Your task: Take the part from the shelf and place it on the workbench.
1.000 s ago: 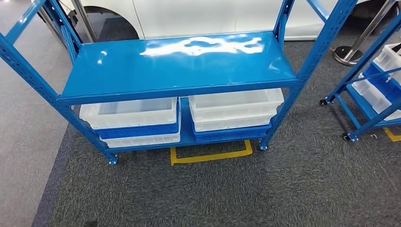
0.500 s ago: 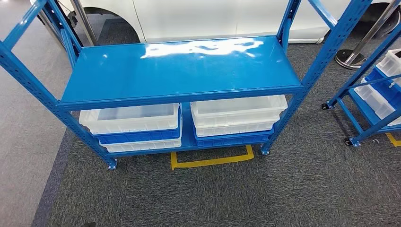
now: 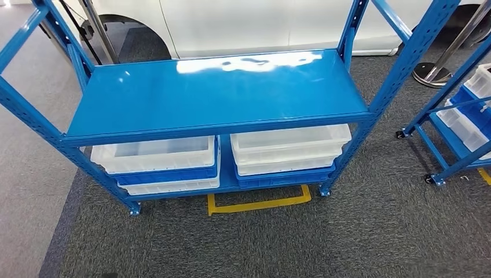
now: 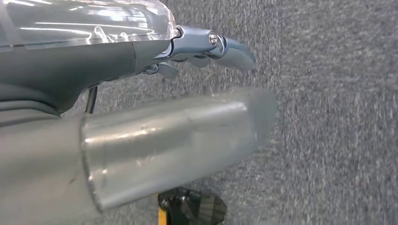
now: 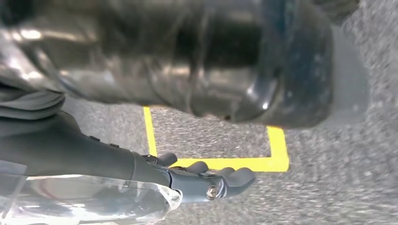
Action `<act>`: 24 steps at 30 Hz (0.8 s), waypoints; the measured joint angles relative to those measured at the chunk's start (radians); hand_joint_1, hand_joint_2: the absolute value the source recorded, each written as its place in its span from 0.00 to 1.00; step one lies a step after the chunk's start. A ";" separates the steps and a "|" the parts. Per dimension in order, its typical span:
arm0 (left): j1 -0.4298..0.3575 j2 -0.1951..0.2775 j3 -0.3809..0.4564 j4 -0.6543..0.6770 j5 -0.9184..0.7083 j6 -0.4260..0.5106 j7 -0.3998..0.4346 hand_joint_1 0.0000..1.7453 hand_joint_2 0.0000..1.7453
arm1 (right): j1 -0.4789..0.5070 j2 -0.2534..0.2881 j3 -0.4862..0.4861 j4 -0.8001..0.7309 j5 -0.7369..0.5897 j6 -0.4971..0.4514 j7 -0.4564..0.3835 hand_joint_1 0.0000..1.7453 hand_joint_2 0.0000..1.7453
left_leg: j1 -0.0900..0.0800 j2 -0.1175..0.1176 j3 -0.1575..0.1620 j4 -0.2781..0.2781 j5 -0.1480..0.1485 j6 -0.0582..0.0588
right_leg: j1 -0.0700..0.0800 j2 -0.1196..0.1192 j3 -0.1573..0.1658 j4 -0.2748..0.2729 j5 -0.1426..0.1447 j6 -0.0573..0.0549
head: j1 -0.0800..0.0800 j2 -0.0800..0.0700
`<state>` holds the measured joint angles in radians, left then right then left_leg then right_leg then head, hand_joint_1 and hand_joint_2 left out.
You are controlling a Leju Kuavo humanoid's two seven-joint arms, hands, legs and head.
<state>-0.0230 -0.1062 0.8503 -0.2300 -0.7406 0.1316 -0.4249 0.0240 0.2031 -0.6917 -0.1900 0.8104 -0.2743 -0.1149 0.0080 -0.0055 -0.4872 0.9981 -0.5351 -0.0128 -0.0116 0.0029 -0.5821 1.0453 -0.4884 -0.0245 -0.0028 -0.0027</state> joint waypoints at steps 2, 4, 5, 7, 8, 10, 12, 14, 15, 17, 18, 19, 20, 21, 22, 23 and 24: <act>0.000 -0.001 0.000 0.000 -0.002 0.001 0.001 0.00 0.00 | 0.002 0.003 0.000 0.000 0.005 -0.003 0.008 0.00 0.00 | 0.003 0.001 -0.026 0.065 -0.034 -0.009 | -0.003 -0.003 0.017 -0.010 -0.005 -0.011 | 0.000 0.000; 0.001 -0.001 0.002 0.000 -0.005 0.002 0.003 0.00 0.00 | 0.003 0.006 0.000 0.001 0.015 0.005 0.020 0.00 0.00 | 0.004 0.002 -0.103 0.199 -0.086 -0.015 | -0.001 -0.009 0.031 -0.013 -0.014 -0.019 | -0.001 0.000; 0.002 -0.001 0.003 0.000 -0.006 0.003 0.004 0.00 0.00 | 0.002 0.007 0.000 0.001 0.022 0.011 0.025 0.00 0.00 | 0.004 0.002 -0.137 0.254 -0.103 -0.017 | -0.001 -0.011 0.035 -0.013 -0.018 -0.021 | -0.001 0.000; 0.002 -0.001 0.004 0.000 -0.007 0.003 0.006 0.00 0.00 | 0.002 0.007 0.001 0.002 0.029 0.019 0.030 0.00 0.00 | 0.004 0.002 -0.168 0.301 -0.114 -0.017 | 0.000 -0.012 0.040 -0.013 -0.023 -0.021 | -0.001 0.000; 0.002 -0.001 0.004 0.000 -0.007 0.003 0.006 0.00 0.00 | 0.002 0.007 0.001 0.002 0.029 0.020 0.031 0.00 0.00 | 0.004 0.002 -0.171 0.304 -0.114 -0.017 | 0.000 -0.013 0.040 -0.013 -0.023 -0.021 | -0.001 0.000; 0.004 -0.001 0.005 0.000 -0.009 0.003 0.008 0.00 0.00 | 0.003 0.008 0.002 0.002 0.033 0.028 0.036 0.00 0.00 | 0.004 0.002 -0.176 0.289 -0.085 -0.015 | 0.001 -0.016 0.051 -0.013 -0.031 -0.021 | -0.001 0.000; 0.005 0.000 0.006 0.000 -0.014 0.003 0.012 0.00 0.00 | 0.005 0.010 0.003 0.003 0.040 0.042 0.047 0.00 0.00 | -0.002 0.024 -0.148 0.165 0.018 0.000 | 0.005 -0.031 0.082 -0.013 -0.057 -0.013 | -0.002 0.000; 0.004 0.000 0.008 0.000 -0.022 0.004 0.014 0.00 0.00 | 0.004 0.013 0.003 0.005 0.044 0.047 0.065 0.00 0.00 | -0.014 0.048 -0.115 0.052 0.086 0.020 | 0.011 -0.051 0.107 -0.016 -0.080 -0.001 | -0.001 0.000; 0.003 0.000 0.008 0.000 -0.025 0.007 0.013 0.00 0.00 | 0.002 0.014 0.003 0.005 0.042 0.045 0.077 0.00 0.00 | -0.017 0.051 -0.110 0.042 0.081 0.027 | 0.013 -0.059 0.110 -0.020 -0.084 0.005 | -0.001 0.000; 0.006 0.000 0.009 0.000 -0.030 0.012 0.012 0.00 0.00 | -0.003 0.016 0.002 0.005 0.036 0.042 0.097 0.00 0.50 | -0.011 0.040 -0.103 0.029 0.082 0.036 | 0.012 -0.055 0.113 -0.012 -0.098 0.013 | -0.001 0.000; 0.006 -0.001 0.011 0.000 -0.033 0.016 0.012 0.00 0.00 | -0.005 0.016 0.001 0.005 0.033 0.042 0.106 0.00 0.75 | -0.007 0.036 -0.098 0.021 0.083 0.041 | 0.012 -0.044 0.102 0.015 -0.116 0.017 | -0.001 0.000; 0.005 -0.001 0.012 0.000 -0.036 0.020 0.011 0.00 0.00 | -0.005 0.016 0.000 0.005 0.032 0.041 0.114 0.00 1.00 | -0.005 0.034 -0.093 0.016 0.082 0.046 | 0.010 -0.029 0.078 0.064 -0.142 0.020 | 0.000 0.000; 0.003 -0.002 0.014 0.000 -0.038 0.025 0.009 0.00 0.00 | -0.005 0.017 0.000 0.005 0.032 0.039 0.121 0.00 1.00 | -0.005 0.031 -0.091 0.014 0.080 0.050 | 0.008 -0.016 0.045 0.125 -0.169 0.022 | 0.000 0.000; 0.002 -0.002 0.016 0.000 -0.039 0.033 0.008 0.00 0.25 | -0.005 0.017 -0.001 0.005 0.033 0.036 0.130 0.00 1.00 | -0.005 0.029 -0.089 0.014 0.078 0.053 | 0.006 -0.010 0.004 0.191 -0.192 0.025 | 0.000 0.000; 0.001 -0.002 0.019 0.000 -0.041 0.041 0.006 0.00 0.50 | -0.005 0.017 -0.001 0.005 0.035 0.031 0.143 0.00 1.00 | -0.005 0.027 -0.087 0.015 0.075 0.055 | 0.002 -0.008 -0.029 0.238 -0.199 0.030 | 0.000 0.000; 0.001 -0.003 0.021 0.000 -0.044 0.047 0.004 0.00 0.75 | -0.005 0.017 -0.002 0.005 0.038 0.025 0.158 0.00 1.00 | -0.005 0.024 -0.083 0.017 0.072 0.057 | -0.003 -0.007 -0.048 0.254 -0.186 0.036 | 0.000 0.000; 0.001 -0.003 0.023 0.000 -0.046 0.052 0.002 0.00 1.00 | -0.005 0.017 -0.002 0.005 0.041 0.019 0.173 0.00 1.00 | -0.004 0.020 -0.078 0.019 0.068 0.057 | -0.009 -0.007 -0.050 0.236 -0.154 0.044 | 0.000 0.000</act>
<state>-0.0225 -0.1097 0.8730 -0.2296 -0.7868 0.1841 -0.4233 0.0191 0.2200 -0.6940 -0.1846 0.8516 -0.2557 0.0581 0.0042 0.0149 -0.5657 1.0167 -0.4676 0.0440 -0.0202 -0.0045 -0.6323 1.2815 -0.6427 0.0191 -0.0028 -0.0027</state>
